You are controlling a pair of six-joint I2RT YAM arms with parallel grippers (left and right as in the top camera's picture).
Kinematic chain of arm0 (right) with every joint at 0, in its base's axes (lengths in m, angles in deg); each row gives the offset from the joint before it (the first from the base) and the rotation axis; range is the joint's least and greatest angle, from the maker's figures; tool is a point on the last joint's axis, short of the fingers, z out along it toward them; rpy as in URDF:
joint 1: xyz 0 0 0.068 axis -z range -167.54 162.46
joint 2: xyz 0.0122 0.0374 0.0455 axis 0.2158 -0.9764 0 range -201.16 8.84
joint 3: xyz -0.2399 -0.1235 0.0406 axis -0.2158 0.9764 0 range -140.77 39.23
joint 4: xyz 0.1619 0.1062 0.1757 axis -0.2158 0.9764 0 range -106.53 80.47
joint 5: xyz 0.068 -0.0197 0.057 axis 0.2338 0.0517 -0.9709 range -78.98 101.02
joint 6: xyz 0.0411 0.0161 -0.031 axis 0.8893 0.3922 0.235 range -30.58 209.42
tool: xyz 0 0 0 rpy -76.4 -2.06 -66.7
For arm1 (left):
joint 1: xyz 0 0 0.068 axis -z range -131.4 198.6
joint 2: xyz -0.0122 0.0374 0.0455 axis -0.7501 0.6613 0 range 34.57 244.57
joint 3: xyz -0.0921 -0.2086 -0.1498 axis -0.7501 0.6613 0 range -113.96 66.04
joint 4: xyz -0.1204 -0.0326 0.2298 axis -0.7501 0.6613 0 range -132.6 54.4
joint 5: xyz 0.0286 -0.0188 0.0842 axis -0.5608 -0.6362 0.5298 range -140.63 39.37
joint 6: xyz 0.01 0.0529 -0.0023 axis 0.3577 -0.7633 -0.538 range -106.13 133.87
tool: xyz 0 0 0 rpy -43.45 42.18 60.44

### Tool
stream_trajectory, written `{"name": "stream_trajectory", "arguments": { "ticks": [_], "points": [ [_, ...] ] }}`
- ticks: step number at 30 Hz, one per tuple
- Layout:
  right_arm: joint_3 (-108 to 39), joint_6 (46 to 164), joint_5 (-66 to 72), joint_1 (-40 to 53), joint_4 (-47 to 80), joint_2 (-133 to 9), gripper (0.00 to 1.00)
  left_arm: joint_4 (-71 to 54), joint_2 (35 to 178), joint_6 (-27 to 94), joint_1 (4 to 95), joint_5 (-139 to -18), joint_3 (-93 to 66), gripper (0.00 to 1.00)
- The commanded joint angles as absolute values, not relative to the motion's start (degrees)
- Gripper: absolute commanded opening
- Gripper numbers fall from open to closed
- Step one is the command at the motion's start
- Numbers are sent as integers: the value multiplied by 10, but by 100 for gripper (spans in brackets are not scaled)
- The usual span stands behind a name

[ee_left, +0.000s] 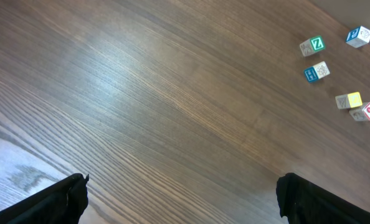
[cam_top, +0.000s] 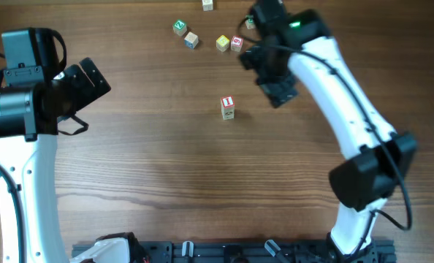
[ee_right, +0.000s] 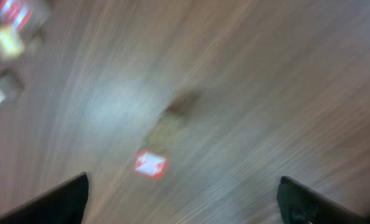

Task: Form a tower
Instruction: 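Open the right gripper and withdraw the right arm to the right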

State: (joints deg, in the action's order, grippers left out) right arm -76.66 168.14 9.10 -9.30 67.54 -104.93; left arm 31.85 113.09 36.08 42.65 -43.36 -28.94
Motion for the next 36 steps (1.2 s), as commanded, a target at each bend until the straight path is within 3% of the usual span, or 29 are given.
{"name": "stream_trajectory", "arguments": {
  "ticks": [1,2,4,6,13,15,20,29,36],
  "points": [
    [-767,1651,141,-23,728,-1032,28,318,1123,367,424,-431,-289,100],
    [-745,1624,140,-12,722,-1033,14,318,1123,367,424,-431,-289,100],
    [-691,1602,140,-10,674,-1034,6,318,1123,367,424,-431,-289,100],
    [-645,1600,122,-10,621,-1034,5,318,1123,367,424,-431,-289,100],
    [-346,1591,-6,-13,211,-1034,5,318,1123,367,424,-431,-289,100],
    [-334,1493,-25,-14,147,-1034,4,318,1123,367,424,-431,-289,100],
    [-334,1403,-90,-20,113,-1035,4,318,1123,367,424,-431,-289,100],
    [-311,1424,-70,-48,64,-1057,5,318,1123,367,424,-431,-289,100],
    [-275,1479,-155,-50,23,-1061,4,318,1123,367,424,-431,-289,100]
  ]
}}
